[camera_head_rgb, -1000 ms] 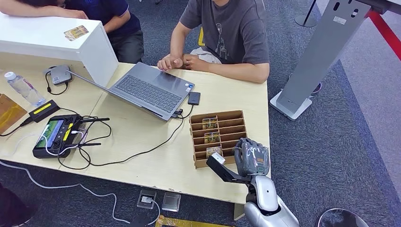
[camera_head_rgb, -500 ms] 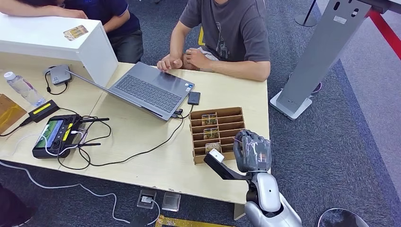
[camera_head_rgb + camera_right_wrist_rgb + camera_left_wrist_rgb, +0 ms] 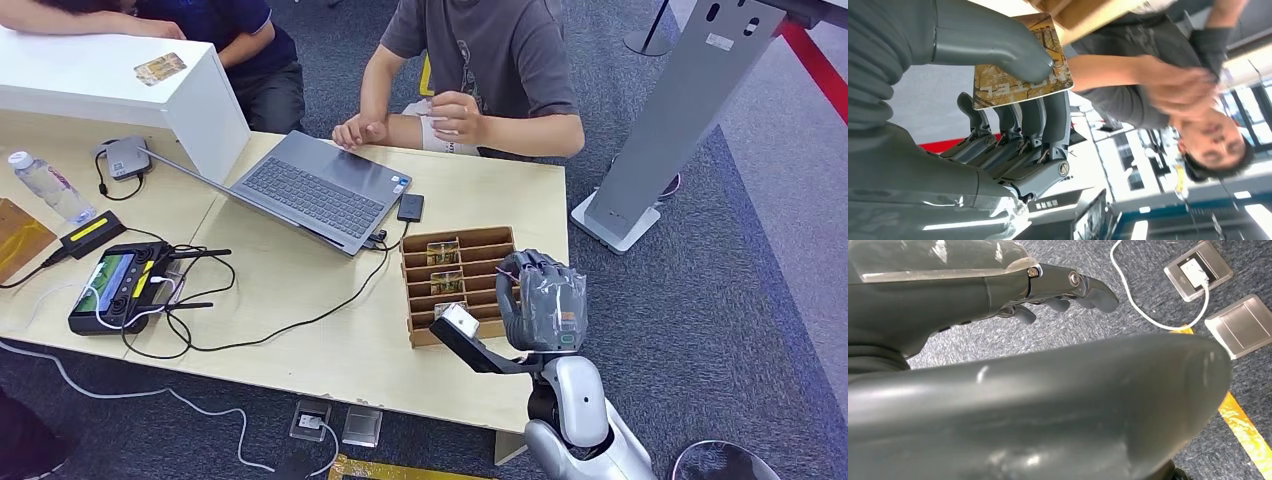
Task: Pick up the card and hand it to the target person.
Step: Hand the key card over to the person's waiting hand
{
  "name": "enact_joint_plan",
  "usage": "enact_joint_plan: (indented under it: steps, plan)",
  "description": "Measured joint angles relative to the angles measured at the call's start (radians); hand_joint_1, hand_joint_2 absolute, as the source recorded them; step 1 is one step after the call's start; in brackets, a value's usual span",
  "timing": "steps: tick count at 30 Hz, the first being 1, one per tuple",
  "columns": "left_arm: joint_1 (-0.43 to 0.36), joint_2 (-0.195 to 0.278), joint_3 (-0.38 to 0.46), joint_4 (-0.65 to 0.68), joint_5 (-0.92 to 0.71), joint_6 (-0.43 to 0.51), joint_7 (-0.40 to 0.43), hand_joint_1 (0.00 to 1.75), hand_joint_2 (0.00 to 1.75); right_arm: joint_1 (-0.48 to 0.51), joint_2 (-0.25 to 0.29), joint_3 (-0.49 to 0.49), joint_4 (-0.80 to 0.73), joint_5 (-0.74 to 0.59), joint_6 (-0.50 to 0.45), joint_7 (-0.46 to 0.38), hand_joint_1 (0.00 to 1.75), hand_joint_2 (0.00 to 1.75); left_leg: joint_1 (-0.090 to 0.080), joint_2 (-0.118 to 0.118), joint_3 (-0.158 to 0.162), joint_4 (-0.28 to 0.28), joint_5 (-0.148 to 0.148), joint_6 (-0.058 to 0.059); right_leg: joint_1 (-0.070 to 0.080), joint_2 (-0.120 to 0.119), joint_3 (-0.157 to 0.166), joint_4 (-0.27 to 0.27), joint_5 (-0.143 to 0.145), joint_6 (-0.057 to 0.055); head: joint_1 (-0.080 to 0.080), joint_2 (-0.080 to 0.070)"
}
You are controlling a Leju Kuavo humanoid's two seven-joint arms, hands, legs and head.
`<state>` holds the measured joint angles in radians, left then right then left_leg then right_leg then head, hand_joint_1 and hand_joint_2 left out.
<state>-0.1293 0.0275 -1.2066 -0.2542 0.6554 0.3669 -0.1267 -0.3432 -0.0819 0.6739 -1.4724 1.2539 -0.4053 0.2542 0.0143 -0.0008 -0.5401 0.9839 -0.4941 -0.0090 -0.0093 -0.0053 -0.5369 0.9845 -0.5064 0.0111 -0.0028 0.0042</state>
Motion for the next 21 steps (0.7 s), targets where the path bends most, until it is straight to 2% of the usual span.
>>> enact_joint_plan:
  steps: [6, 13, 21]
  plan:
    - [-0.001, 0.000, 0.000, 0.000, -0.013, 0.000, -0.002, 0.00, 0.00, -0.124, 0.004, -0.002, 0.015, -0.038, -0.043, -0.030, 1.45, 1.75, 0.000, 0.000, 0.000, 0.000, 0.000, 0.000, 0.000, 0.000, 0.000, 0.000, 0.000, 0.000, 0.000, 0.000]
    - [-0.003, 0.000, 0.000, 0.000, -0.028, -0.002, -0.008, 0.00, 0.00, -0.262, 0.036, -0.006, 0.159, -0.048, -0.098, -0.054, 1.46, 1.75, 0.000, 0.000, -0.001, 0.000, 0.000, 0.000, 0.000, 0.000, 0.000, 0.001, 0.000, 0.000, 0.000, 0.000]
    - [-0.003, 0.000, -0.001, 0.000, -0.035, -0.001, -0.008, 0.00, 0.00, -0.356, 0.078, -0.004, 0.312, -0.051, -0.120, -0.071, 1.40, 1.75, 0.000, 0.000, -0.001, 0.000, 0.000, 0.000, 0.000, 0.000, -0.001, 0.001, 0.000, 0.000, 0.000, 0.000]
